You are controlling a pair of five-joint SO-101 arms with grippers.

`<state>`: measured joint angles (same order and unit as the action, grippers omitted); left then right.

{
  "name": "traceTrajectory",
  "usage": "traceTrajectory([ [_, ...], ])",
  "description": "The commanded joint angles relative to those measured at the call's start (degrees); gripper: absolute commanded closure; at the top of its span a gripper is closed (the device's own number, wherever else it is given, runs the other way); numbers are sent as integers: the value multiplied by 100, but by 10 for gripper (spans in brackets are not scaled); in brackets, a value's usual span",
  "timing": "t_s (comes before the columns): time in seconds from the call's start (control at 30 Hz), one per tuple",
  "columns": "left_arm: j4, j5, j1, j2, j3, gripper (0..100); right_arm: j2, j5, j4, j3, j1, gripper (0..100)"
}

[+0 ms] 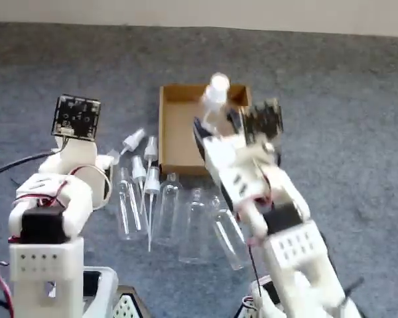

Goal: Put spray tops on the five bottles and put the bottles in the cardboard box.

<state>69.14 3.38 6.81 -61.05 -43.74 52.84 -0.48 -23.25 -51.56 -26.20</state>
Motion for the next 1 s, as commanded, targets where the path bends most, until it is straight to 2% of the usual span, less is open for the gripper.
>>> traceTrajectory([
  [0.0,-747,18,549,-92,-1262,852,-2396,-26,1024,1684,66,994],
  [0.13,-1653,18,919,-92,-2264,852,-4136,-26,1807,2633,84,994],
  [0.3,-2426,18,1059,-92,-2730,852,-5675,-53,2176,3398,57,994],
  [0.57,-2462,18,1042,-92,-2774,852,-6853,-70,2809,3952,-22,994],
  [0.97,-2462,18,1033,-92,-2826,852,-7565,-70,2826,4400,-154,994],
])
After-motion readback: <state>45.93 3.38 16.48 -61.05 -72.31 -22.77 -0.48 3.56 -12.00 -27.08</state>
